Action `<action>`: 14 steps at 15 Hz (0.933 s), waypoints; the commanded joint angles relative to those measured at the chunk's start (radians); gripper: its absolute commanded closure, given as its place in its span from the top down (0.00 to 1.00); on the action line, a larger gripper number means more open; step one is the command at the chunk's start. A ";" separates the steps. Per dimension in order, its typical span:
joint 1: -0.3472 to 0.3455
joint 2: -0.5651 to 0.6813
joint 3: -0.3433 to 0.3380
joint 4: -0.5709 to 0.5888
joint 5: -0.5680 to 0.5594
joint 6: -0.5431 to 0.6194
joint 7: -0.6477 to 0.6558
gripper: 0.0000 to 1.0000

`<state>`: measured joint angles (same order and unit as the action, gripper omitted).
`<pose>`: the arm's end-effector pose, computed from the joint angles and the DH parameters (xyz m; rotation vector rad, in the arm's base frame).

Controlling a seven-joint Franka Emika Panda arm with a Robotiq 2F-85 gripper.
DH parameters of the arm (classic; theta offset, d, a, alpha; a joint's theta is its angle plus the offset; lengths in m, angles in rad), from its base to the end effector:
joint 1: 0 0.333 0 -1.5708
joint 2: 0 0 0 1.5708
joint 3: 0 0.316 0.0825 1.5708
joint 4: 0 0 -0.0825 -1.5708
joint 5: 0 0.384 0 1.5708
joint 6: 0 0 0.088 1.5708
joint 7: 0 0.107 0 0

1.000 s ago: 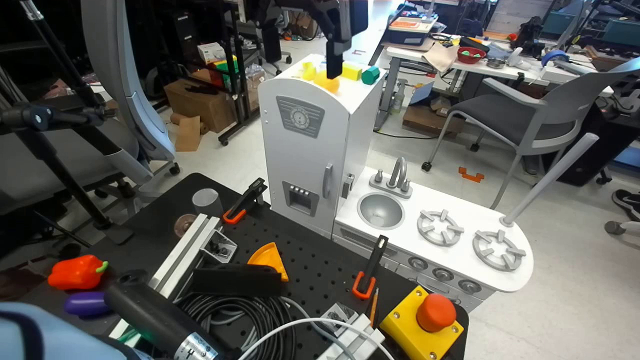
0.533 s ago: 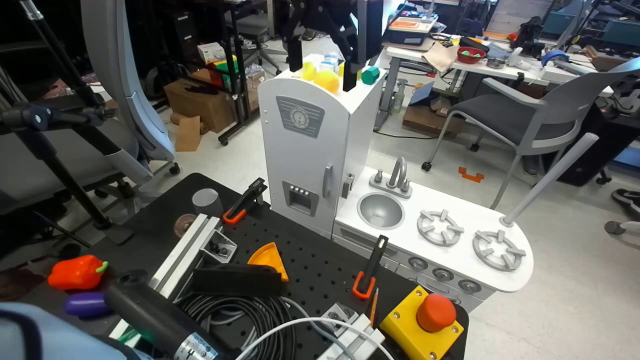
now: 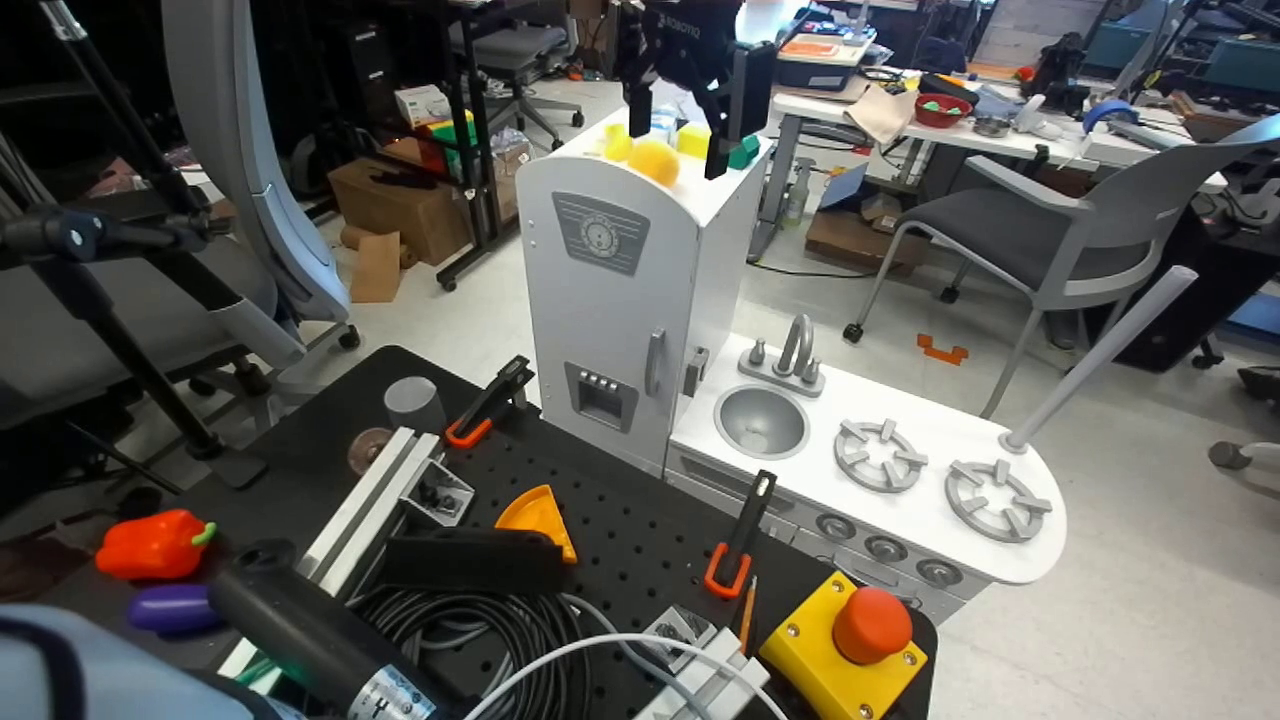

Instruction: Open the cabinet door

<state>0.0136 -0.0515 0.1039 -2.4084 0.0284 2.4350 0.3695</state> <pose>0.4885 0.0577 0.3395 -3.0784 0.4225 -0.1123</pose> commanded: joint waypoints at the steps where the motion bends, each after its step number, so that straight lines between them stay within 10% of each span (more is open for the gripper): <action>1: 0.019 0.194 -0.015 0.217 -0.017 -0.040 0.107 1.00; 14: 0.113 0.559 -0.112 0.567 -0.007 -0.248 0.214 1.00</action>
<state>0.0909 0.4556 0.0191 -1.9141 0.0247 2.2513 0.5540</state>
